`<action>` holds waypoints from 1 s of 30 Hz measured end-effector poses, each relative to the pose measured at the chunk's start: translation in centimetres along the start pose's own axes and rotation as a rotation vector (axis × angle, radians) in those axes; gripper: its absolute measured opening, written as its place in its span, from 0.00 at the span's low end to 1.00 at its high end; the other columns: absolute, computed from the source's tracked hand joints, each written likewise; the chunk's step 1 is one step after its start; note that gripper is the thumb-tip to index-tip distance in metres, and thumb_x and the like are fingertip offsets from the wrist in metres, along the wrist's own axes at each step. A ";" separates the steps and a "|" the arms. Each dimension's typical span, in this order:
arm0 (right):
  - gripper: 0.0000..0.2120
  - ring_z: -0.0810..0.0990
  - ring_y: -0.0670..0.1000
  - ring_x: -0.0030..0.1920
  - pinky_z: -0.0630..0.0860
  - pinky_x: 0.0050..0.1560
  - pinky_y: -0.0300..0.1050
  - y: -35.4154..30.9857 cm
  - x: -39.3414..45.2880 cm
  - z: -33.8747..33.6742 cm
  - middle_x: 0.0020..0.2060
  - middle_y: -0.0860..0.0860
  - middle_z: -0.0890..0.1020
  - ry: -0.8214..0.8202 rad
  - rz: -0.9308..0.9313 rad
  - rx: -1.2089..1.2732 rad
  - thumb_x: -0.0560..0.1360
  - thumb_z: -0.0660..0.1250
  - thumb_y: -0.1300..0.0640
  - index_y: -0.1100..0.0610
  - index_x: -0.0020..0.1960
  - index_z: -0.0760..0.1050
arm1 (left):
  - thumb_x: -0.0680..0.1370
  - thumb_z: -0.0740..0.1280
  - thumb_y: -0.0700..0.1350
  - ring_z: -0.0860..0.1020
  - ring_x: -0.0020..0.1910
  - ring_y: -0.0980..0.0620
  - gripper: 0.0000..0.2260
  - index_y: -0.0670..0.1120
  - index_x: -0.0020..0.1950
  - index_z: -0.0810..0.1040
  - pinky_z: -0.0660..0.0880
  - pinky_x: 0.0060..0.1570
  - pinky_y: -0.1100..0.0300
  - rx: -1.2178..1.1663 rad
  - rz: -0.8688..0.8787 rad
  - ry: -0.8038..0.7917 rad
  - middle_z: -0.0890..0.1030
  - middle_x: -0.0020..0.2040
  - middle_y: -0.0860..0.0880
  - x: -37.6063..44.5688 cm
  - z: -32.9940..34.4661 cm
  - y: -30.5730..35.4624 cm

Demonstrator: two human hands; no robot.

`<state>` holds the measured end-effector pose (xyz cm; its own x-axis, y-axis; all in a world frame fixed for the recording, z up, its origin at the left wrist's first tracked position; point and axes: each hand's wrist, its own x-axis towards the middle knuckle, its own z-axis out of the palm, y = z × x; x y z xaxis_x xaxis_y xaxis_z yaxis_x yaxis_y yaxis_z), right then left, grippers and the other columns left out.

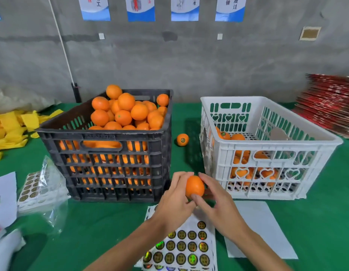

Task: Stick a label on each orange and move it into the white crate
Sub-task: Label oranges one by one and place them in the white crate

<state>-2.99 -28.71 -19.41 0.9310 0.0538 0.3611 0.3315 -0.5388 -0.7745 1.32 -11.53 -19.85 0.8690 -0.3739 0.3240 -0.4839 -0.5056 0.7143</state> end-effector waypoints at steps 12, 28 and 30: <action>0.38 0.58 0.30 0.74 0.57 0.76 0.36 4.3 -3.0 -1.2 0.74 0.25 0.62 -0.390 0.075 -0.172 0.69 0.72 0.28 0.40 0.75 0.70 | 0.82 0.69 0.50 0.79 0.52 0.50 0.28 0.51 0.78 0.60 0.79 0.48 0.57 0.176 -0.126 0.080 0.57 0.73 0.56 -1.6 2.3 -3.4; 0.13 0.81 0.47 0.53 0.79 0.57 0.47 3.6 -2.6 0.6 0.57 0.43 0.85 -0.129 -0.252 -0.443 0.78 0.73 0.45 0.52 0.56 0.87 | 0.81 0.70 0.51 0.77 0.48 0.55 0.30 0.53 0.78 0.59 0.71 0.44 0.68 0.145 -0.133 0.102 0.57 0.72 0.57 -1.9 2.4 -3.8; 0.22 0.80 0.47 0.56 0.76 0.60 0.44 3.4 -2.7 0.4 0.60 0.42 0.84 -0.198 -0.250 -0.491 0.77 0.68 0.35 0.50 0.60 0.86 | 0.81 0.70 0.51 0.77 0.48 0.56 0.30 0.53 0.78 0.58 0.70 0.42 0.71 0.131 -0.142 0.102 0.57 0.72 0.58 -2.0 2.4 -3.8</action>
<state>-4.35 -30.36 -23.26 0.8602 0.3600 0.3612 0.4790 -0.8133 -0.3302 1.21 -10.73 -24.74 0.9323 -0.2147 0.2912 -0.3591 -0.6469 0.6728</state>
